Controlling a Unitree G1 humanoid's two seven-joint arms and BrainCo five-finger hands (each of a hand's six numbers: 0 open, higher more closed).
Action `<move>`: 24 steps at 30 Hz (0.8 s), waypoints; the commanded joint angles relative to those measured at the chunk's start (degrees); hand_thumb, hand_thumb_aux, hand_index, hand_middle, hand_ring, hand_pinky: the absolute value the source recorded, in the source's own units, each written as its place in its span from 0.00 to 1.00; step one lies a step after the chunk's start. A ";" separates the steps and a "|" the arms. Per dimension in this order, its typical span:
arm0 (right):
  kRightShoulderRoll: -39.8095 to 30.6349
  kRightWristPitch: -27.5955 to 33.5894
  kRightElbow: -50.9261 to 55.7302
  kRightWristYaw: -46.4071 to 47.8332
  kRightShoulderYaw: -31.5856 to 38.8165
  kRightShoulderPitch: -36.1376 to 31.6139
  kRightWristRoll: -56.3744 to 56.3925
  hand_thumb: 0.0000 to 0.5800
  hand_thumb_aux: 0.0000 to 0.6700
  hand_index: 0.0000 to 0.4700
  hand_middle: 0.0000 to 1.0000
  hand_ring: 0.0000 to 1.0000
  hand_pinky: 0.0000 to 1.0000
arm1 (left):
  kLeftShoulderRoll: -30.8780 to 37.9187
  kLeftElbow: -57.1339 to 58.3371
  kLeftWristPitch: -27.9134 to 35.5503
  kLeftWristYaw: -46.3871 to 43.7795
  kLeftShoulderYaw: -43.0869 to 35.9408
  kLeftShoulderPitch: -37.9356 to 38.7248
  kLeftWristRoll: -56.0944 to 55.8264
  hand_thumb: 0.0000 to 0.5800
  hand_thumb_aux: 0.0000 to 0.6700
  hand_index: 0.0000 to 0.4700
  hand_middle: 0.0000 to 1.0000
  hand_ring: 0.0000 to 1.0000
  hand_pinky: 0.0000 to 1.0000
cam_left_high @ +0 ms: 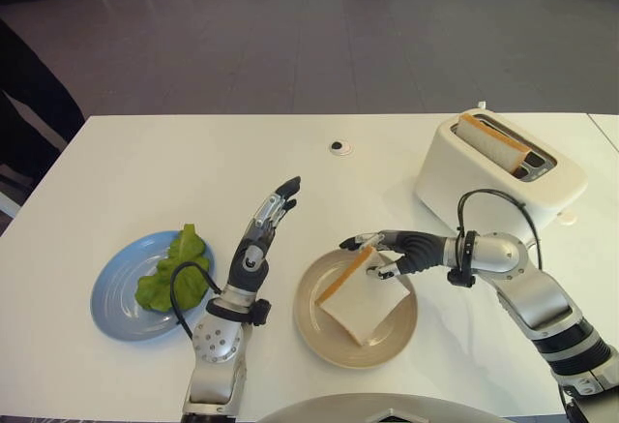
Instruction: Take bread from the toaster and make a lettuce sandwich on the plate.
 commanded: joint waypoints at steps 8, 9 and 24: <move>3.84 -5.00 0.40 -3.64 -6.05 -1.09 -2.01 0.00 0.00 0.00 0.00 0.00 0.00 | 5.98 -11.74 7.94 0.83 8.27 0.43 1.77 0.00 0.00 0.00 0.00 0.00 0.00; 4.14 -5.49 0.30 -3.75 -6.83 -0.82 -1.48 0.00 0.00 0.00 0.00 0.00 0.00 | 8.87 -13.71 10.17 0.39 11.74 1.04 4.12 0.00 0.00 0.00 0.00 0.00 0.00; 6.36 -11.60 2.55 -3.56 -13.38 2.41 1.87 0.00 0.00 0.00 0.00 0.00 0.00 | 31.24 12.58 9.83 10.89 28.00 17.59 42.61 0.17 0.09 0.09 0.00 0.00 0.00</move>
